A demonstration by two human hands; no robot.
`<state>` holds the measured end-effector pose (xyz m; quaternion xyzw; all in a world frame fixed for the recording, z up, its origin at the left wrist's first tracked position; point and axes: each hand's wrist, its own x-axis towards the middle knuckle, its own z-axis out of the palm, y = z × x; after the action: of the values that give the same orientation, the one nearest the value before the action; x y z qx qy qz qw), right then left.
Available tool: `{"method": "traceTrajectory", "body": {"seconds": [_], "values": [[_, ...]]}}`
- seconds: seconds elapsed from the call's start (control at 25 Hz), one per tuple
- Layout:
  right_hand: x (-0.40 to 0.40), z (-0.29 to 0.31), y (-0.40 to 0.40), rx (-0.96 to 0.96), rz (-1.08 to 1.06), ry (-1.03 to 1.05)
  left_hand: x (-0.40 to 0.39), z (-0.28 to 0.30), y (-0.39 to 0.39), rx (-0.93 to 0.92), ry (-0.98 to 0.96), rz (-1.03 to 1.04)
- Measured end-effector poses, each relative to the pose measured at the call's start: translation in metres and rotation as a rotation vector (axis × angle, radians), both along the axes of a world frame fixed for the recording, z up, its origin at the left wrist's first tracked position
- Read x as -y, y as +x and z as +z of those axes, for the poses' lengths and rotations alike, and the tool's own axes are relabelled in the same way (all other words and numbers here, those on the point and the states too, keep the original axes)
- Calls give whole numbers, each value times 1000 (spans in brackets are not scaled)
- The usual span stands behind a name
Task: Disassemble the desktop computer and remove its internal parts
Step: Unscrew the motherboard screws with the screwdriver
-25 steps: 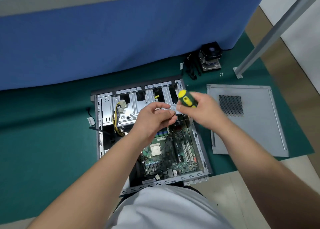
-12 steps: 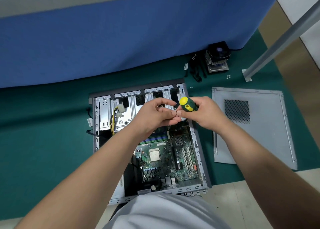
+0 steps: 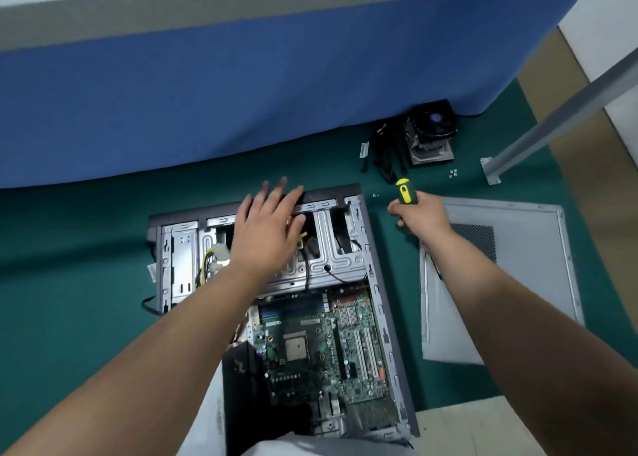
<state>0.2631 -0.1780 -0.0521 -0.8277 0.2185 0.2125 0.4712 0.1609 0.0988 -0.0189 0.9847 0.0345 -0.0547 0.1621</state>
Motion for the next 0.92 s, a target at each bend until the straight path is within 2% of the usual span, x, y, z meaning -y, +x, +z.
{"method": "traceTrajectory", "body": {"seconds": [0.36,0.56,0.76,0.92], "values": [[-18,-68,58,9,-13,-363,-8,-48,-9,216,174,-29],[-18,-88,61,51,12,-400,-8,-51,-10,240,172,-36],[-13,-80,59,27,-10,-334,-9,-52,-9,249,175,-31],[-7,-40,32,50,-70,-70,-9,-49,-7,216,179,-45]]}}
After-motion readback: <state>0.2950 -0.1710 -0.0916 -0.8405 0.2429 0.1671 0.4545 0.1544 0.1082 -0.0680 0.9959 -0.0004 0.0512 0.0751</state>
